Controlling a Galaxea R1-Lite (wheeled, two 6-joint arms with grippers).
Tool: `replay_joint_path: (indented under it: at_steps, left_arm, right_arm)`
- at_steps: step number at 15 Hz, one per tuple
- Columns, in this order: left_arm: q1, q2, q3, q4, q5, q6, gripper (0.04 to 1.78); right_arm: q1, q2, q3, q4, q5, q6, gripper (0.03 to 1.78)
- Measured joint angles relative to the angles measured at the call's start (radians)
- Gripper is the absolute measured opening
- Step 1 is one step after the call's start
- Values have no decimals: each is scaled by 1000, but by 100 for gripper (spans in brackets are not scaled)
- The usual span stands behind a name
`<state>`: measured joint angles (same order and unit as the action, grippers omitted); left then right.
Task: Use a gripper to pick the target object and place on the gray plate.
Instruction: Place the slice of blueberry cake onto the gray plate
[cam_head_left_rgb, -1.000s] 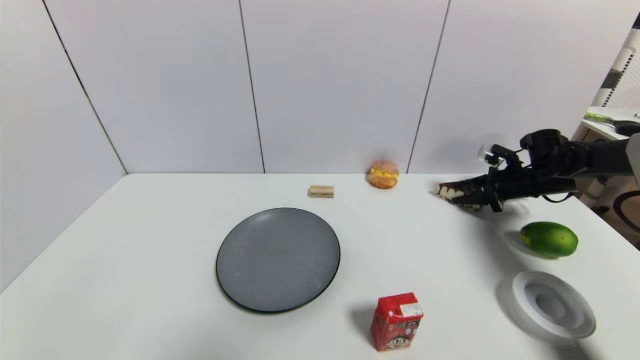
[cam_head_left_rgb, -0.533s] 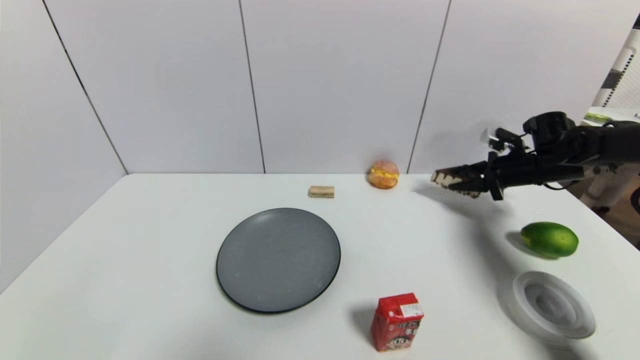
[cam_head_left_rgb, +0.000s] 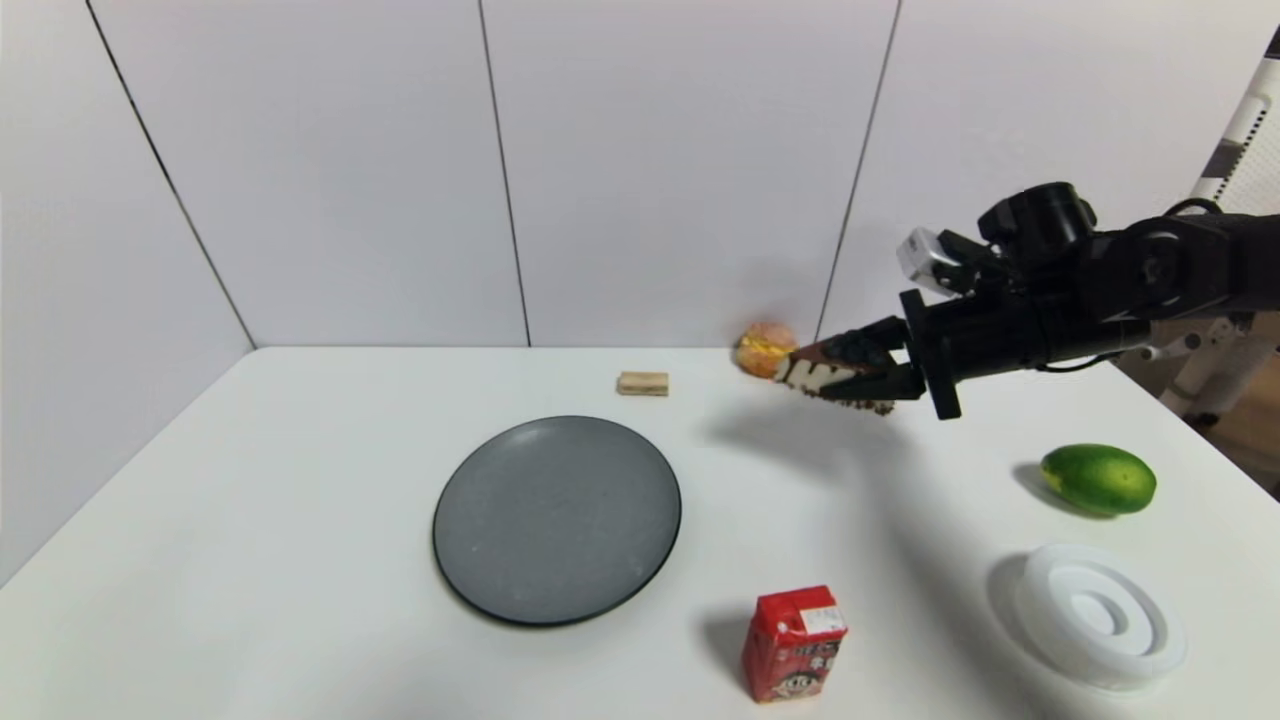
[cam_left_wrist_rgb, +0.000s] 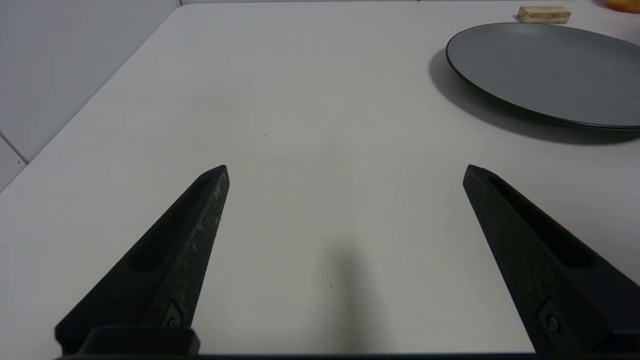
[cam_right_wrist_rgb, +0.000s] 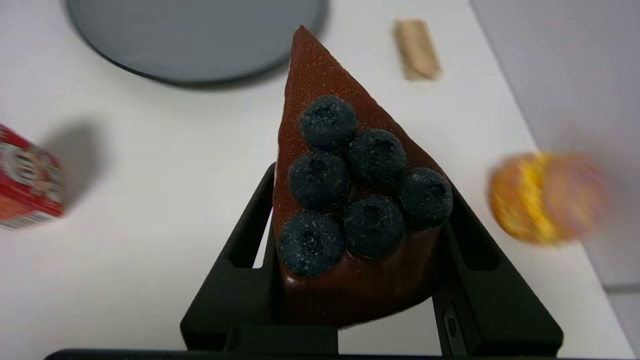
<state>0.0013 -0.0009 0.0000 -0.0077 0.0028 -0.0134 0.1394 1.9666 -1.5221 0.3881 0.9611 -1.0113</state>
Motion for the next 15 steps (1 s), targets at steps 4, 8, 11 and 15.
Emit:
replay_joint_path:
  at_steps: [4, 8, 11, 15]
  left_arm:
    - [0, 0, 0, 0, 0, 0, 169]
    - [0, 0, 0, 0, 0, 0, 169]
    - [0, 0, 0, 0, 0, 0, 169]
    - [0, 0, 0, 0, 0, 0, 169]
  right_arm:
    - [188, -29, 44, -1, -7, -4, 79]
    - [316, 23, 1, 1, -14, -3, 79]
    - [358, 96, -102, 8, -16, 0, 79]
    - [386, 206, -246, 8, -16, 16, 79]
